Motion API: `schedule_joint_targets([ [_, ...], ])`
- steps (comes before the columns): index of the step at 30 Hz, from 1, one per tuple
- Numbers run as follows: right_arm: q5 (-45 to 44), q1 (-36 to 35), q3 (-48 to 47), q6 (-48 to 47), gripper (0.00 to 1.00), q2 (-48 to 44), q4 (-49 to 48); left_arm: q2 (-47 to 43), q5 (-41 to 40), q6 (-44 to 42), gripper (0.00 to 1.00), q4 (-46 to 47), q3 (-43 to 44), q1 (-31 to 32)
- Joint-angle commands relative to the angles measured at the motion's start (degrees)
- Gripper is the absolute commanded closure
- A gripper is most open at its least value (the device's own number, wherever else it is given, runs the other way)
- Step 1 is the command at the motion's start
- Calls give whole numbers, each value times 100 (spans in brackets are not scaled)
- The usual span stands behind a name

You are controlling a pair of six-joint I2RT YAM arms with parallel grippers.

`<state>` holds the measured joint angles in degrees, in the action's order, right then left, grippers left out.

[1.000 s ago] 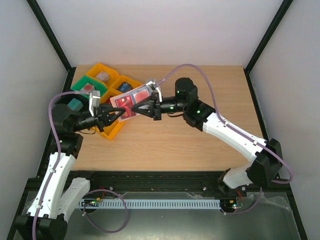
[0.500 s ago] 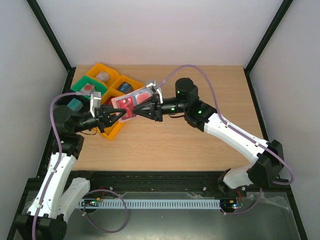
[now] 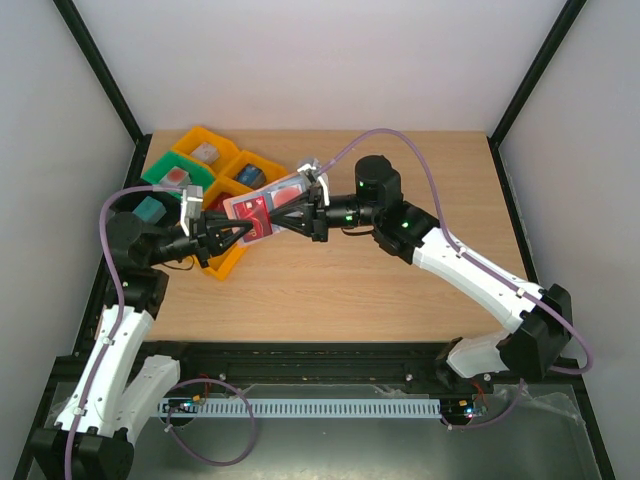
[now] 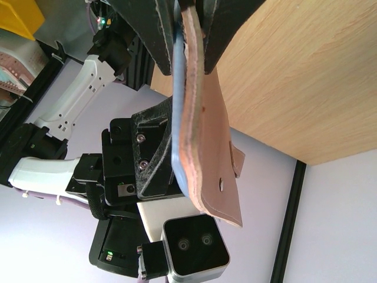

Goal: Take the credit cards out of the card holder

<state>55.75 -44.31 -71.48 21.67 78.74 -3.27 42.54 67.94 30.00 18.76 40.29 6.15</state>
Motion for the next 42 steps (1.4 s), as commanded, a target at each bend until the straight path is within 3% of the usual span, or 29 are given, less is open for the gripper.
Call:
schedule_joint_targets([
  [1,-252,37,-59,83,92,-3,-205,-53,233,-38,98,397,9,51],
  [10,-373,24,-131,73,93,100,-113,121,281,-48,98,486,8,224],
  [27,-36,-181,-386,-40,85,389,2,38,189,-155,98,436,-196,259],
  [33,15,-191,-404,-31,98,365,-16,47,162,-161,98,404,-189,259],
  [42,4,33,-326,-195,98,132,266,-11,-183,200,91,595,-281,160],
])
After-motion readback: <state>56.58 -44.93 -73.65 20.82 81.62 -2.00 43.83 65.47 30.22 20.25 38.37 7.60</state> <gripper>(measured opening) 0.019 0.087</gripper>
